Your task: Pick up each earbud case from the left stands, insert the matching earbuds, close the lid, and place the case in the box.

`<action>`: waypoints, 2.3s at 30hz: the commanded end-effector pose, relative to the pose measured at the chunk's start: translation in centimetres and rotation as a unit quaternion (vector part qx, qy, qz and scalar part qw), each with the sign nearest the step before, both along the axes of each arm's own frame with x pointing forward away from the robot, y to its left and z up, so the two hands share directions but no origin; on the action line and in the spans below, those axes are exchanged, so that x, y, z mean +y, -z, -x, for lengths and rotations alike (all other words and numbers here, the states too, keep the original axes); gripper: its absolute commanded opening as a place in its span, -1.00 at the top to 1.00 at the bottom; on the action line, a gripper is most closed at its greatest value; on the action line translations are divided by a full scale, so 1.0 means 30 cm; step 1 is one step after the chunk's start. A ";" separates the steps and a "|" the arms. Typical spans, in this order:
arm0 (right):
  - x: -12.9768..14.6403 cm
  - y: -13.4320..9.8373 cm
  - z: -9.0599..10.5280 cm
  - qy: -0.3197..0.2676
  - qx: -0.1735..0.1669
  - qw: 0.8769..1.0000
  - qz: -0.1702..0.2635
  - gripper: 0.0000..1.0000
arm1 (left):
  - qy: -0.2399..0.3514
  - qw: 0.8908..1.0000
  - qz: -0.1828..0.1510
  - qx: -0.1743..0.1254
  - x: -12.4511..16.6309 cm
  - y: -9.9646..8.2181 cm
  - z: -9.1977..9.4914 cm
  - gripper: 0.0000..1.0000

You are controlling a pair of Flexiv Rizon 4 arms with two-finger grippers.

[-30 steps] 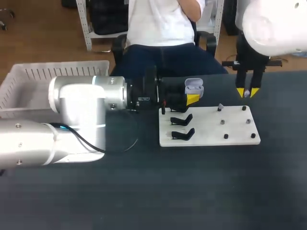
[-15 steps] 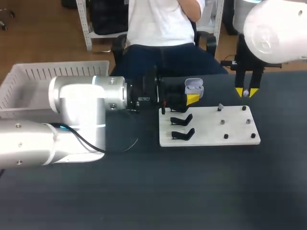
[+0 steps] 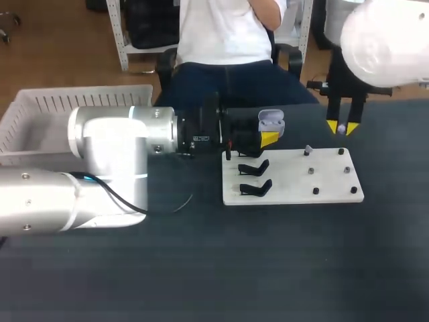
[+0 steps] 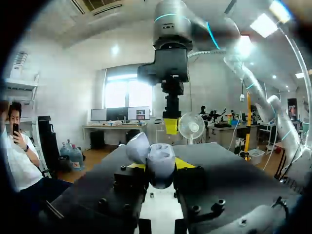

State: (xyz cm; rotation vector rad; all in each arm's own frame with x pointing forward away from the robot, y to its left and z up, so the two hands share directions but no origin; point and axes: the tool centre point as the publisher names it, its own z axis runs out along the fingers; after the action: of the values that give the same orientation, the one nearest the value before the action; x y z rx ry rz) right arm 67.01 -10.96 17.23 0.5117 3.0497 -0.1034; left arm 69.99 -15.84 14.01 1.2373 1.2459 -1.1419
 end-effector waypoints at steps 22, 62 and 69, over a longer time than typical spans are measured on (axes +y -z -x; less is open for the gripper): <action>0.264 -0.117 -0.041 0.029 -0.010 0.999 0.009 1.00 | -0.003 1.000 0.003 -0.003 -0.001 0.005 0.003 1.00; 0.390 -0.098 -0.040 0.027 -0.013 0.998 -0.049 1.00 | -0.003 1.000 0.003 -0.003 -0.001 0.005 0.003 1.00; 0.386 -0.087 -0.027 0.030 -0.011 0.998 -0.051 1.00 | -0.003 1.000 0.003 -0.003 -0.001 0.005 0.003 1.00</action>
State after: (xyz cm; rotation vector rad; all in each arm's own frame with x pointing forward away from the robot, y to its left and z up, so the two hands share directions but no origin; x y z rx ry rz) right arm 68.14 0.80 20.01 0.6018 3.0387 0.0503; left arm 69.99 -15.85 14.02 1.2374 1.2458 -1.1421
